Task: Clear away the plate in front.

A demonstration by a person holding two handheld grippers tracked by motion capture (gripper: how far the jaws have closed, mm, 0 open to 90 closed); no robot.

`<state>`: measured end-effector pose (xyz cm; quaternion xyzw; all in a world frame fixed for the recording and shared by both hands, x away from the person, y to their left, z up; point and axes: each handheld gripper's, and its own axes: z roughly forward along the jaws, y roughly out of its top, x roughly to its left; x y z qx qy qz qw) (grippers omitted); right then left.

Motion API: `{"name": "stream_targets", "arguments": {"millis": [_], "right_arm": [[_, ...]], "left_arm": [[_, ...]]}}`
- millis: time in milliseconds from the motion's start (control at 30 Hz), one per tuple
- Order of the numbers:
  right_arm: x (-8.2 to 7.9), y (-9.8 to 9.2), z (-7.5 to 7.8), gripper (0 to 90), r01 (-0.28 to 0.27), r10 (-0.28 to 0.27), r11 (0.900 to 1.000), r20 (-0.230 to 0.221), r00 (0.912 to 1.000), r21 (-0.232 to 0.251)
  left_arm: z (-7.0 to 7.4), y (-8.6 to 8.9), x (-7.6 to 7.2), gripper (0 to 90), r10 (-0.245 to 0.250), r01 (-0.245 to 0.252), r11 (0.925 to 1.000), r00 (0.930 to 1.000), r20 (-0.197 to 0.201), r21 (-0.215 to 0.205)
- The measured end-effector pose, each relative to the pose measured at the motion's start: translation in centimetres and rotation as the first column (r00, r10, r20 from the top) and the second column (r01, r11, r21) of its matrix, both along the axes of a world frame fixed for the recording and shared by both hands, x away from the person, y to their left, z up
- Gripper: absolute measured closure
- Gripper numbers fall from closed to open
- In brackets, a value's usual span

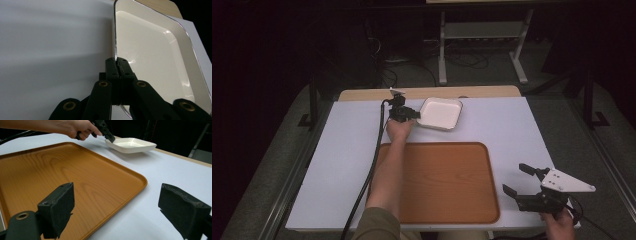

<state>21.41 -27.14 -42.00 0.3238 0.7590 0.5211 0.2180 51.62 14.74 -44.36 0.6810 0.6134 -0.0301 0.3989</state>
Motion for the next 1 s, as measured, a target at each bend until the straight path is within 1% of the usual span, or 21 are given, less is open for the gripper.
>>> {"name": "stream_targets", "arguments": {"millis": [200, 233, 400, 433, 467, 500, 533, 567, 600, 633, 800, 833, 900, 933, 1000], "right_arm": [[0.0, -0.1, 0.0, 12.5, 0.003, -0.003, 1.0, 0.002, 1.0, 0.005], [0.0, -0.1, 0.0, 12.5, 0.004, -0.004, 1.0, 0.002, 1.0, 0.006], [-0.1, -0.1, 0.0, 12.5, 0.004, -0.004, 1.0, 0.001, 1.0, 0.006], [-0.1, 0.0, 0.0, 12.5, 0.002, -0.002, 1.0, 0.002, 1.0, 0.005], [0.0, 0.0, 0.0, 12.5, 0.003, -0.003, 1.0, 0.001, 1.0, 0.004], [0.0, 0.0, 0.0, 12.5, 0.003, -0.003, 1.0, 0.0, 1.0, 0.003], [0.0, 0.0, 0.0, 12.5, 0.003, -0.003, 1.0, 0.0, 1.0, 0.003], [0.0, 0.0, 0.0, 12.5, 0.002, -0.002, 1.0, -0.002, 1.0, 0.003], [0.0, 0.0, 0.0, 12.5, 0.002, -0.002, 1.0, -0.002, 1.0, 0.003], [0.0, 0.1, 0.0, 12.5, 0.002, -0.002, 1.0, -0.001, 1.0, 0.003], [0.0, 0.0, 0.0, 12.5, 0.005, -0.005, 1.0, -0.001, 1.0, 0.005], [0.0, 0.0, 0.0, 12.5, 0.006, -0.006, 1.0, -0.001, 1.0, 0.005], [0.0, 0.0, 0.0, 12.5, 0.005, -0.005, 1.0, -0.003, 1.0, 0.003], [0.0, 0.1, 0.0, 12.5, 0.003, -0.003, 1.0, -0.003, 1.0, 0.002], [0.0, 0.1, 0.0, 12.5, 0.002, -0.002, 1.0, -0.003, 1.0, 0.001]], "left_arm": [[0.5, 0.5, -0.3, 89.2, 0.007, -0.007, 0.9997, 0.9999, 0.011, -0.022], [0.6, 0.8, -0.5, 89.1, 0.007, -0.006, 0.9994, 0.9999, 0.013, -0.035], [0.9, 1.4, -0.8, 89.1, 0.004, -0.004, 0.9991, 0.9998, 0.019, -0.043], [1.2, 1.8, -1.0, 89.2, 0.008, -0.006, 0.9985, 0.9996, 0.028, -0.053], [1.2, 1.8, -1.0, 89.2, 0.008, -0.006, 0.9985, 0.9996, 0.028, -0.053], [1.5, 2.2, -1.2, 89.2, 0.007, -0.004, 0.9976, 0.9994, 0.034, -0.068], [1.5, 2.2, -1.2, 89.2, 0.007, -0.004, 0.9976, 0.9994, 0.034, -0.068], [1.9, 2.5, -1.4, 89.2, 0.013, -0.009, 0.9963, 0.9991, 0.041, -0.086], [1.9, 2.5, -1.4, 89.2, 0.013, -0.009, 0.9963, 0.9991, 0.041, -0.086], [2.2, 2.9, -1.5, 89.2, 0.015, -0.01, 0.9958, 0.9986, 0.051, -0.091], [2.9, 3.5, -1.9, 89.2, 0.021, -0.015, 0.9952, 0.9979, 0.061, -0.097], [3.1, 3.8, -2.1, 89.2, 0.019, -0.012, 0.9948, 0.9976, 0.066, -0.101], [3.3, 3.9, -2.2, 89.2, 0.017, -0.01, 0.9944, 0.9977, 0.066, -0.105], [3.6, 4.3, -2.3, 89.2, 0.009, -0.001, 0.9943, 0.9972, 0.074, -0.107], [3.8, 4.4, -2.4, 89.2, 0.007, 0.002, 0.9947, 0.9969, 0.079, -0.103]]}}
